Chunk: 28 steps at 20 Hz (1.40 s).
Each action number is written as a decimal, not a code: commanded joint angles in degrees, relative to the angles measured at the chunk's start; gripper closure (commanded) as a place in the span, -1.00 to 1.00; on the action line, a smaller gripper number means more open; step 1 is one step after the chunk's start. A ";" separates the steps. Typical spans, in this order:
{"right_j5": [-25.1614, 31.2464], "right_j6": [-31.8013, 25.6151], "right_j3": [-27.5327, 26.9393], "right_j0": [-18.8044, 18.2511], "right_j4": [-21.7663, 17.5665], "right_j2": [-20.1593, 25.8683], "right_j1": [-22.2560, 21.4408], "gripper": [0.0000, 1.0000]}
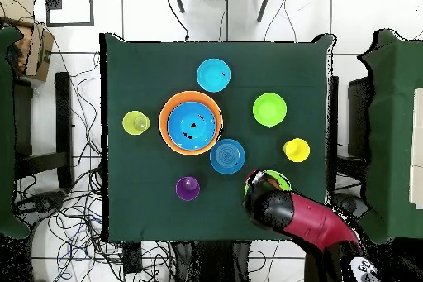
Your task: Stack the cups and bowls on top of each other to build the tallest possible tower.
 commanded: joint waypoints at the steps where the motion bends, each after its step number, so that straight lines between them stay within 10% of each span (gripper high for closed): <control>1: 0.98 9.51 3.03 1.25 3.69 2.92 -0.64 -1.00; 15: 14.95 7.97 -5.53 9.52 8.86 -0.28 -2.37 -1.00; 28: 5.47 4.12 -5.68 5.55 7.92 4.48 3.87 -1.00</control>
